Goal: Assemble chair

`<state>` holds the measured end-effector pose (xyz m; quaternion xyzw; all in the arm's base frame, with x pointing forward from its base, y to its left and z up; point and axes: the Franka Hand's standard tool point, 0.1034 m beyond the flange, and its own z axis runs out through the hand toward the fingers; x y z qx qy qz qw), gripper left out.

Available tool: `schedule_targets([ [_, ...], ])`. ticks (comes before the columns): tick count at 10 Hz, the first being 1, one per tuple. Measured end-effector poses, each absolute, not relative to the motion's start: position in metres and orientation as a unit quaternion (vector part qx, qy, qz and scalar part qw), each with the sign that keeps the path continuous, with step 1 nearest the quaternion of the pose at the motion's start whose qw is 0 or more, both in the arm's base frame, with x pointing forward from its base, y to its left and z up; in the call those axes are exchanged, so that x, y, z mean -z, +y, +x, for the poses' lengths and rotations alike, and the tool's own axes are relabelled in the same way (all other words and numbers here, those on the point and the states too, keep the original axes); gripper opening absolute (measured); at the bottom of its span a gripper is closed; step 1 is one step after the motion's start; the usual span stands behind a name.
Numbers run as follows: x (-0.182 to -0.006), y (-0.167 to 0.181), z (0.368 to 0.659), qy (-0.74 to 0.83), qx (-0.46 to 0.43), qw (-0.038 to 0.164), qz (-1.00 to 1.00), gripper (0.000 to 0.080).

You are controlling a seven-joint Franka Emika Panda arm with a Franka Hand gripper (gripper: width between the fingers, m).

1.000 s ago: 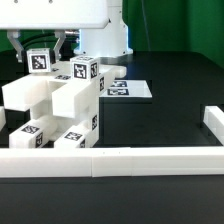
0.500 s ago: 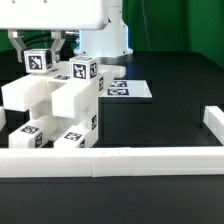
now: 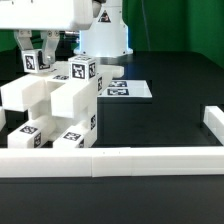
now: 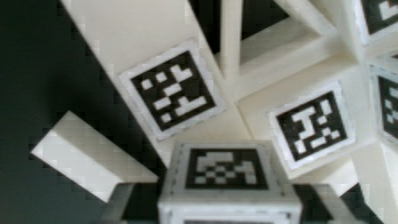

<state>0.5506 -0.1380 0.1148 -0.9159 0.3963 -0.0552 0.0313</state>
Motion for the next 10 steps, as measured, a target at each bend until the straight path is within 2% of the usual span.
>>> schedule_targets([
  [3, -0.115, -0.138, 0.550, 0.479, 0.052, 0.037, -0.876, 0.0284],
  [5, -0.114, -0.142, 0.550, 0.600, 0.064, 0.063, -0.795, 0.0284],
  [10, -0.105, -0.136, 0.551, 0.732, 0.043, 0.067, -0.676, 0.0273],
])
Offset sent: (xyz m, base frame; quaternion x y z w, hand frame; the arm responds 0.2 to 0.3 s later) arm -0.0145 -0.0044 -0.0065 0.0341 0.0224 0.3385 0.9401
